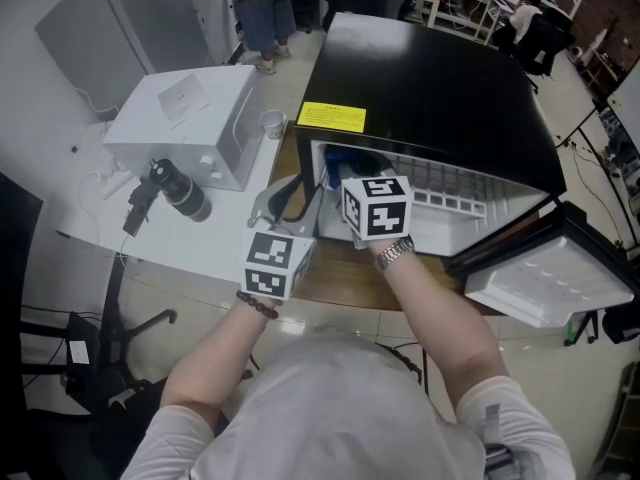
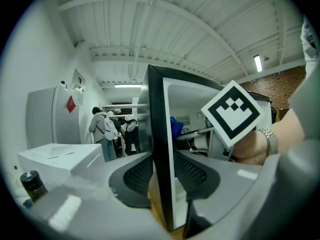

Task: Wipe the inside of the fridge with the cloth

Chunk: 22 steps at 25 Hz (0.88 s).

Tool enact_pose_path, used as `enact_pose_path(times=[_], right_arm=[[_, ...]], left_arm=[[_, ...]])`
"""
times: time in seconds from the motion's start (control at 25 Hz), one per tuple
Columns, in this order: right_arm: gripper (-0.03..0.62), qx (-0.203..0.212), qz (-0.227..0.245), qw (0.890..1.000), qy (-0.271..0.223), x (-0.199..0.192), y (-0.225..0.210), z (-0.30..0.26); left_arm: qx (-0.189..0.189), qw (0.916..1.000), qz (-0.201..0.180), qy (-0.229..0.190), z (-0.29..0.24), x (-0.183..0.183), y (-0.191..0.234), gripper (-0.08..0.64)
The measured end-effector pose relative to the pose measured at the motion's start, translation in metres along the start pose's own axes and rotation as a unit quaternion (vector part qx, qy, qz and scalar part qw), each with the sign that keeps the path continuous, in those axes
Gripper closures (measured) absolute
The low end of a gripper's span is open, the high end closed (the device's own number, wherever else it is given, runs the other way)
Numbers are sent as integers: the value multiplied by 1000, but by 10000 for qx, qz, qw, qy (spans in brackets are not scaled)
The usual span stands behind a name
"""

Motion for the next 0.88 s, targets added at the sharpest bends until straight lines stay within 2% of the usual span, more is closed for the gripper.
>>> enact_pose_path(times=[0.4,0.88], right_arm=[[551,-342,-123,9991,-216,4,-17,-20],[551,-625,-85,9979,-140,5,-35,-38]], left_arm=[[8,10000,-75,-9,-1,1,1,430],[-24,9999,-105,1,-3,1,1,425]])
Point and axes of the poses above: the fingertips, and each gripper's own axes: z backward along the fingers, y to its left, x out of its top, the point moved 2 cm from there along z, backward along the fingers, and after that the axes turned 3 degrees about z, right-handed, at the moved point
